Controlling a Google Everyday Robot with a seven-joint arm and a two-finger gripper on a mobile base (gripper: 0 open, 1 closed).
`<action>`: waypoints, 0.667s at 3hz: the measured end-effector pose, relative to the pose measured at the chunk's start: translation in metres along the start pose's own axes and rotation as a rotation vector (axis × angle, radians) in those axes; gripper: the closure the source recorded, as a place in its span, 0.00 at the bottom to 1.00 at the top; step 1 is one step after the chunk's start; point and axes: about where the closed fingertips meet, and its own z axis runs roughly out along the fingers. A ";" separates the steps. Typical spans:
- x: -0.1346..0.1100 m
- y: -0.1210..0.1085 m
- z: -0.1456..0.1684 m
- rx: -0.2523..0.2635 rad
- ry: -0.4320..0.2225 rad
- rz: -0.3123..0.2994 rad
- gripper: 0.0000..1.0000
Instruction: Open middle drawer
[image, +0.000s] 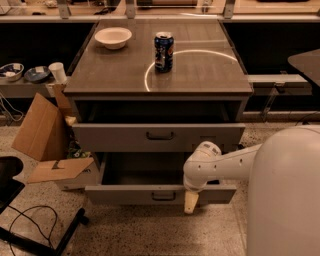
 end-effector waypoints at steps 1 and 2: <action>0.015 0.030 0.014 -0.049 0.005 0.037 0.18; 0.034 0.074 0.017 -0.104 0.017 0.097 0.41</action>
Offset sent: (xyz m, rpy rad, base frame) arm -0.1938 -0.0403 -0.0662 0.0236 0.2657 -0.2087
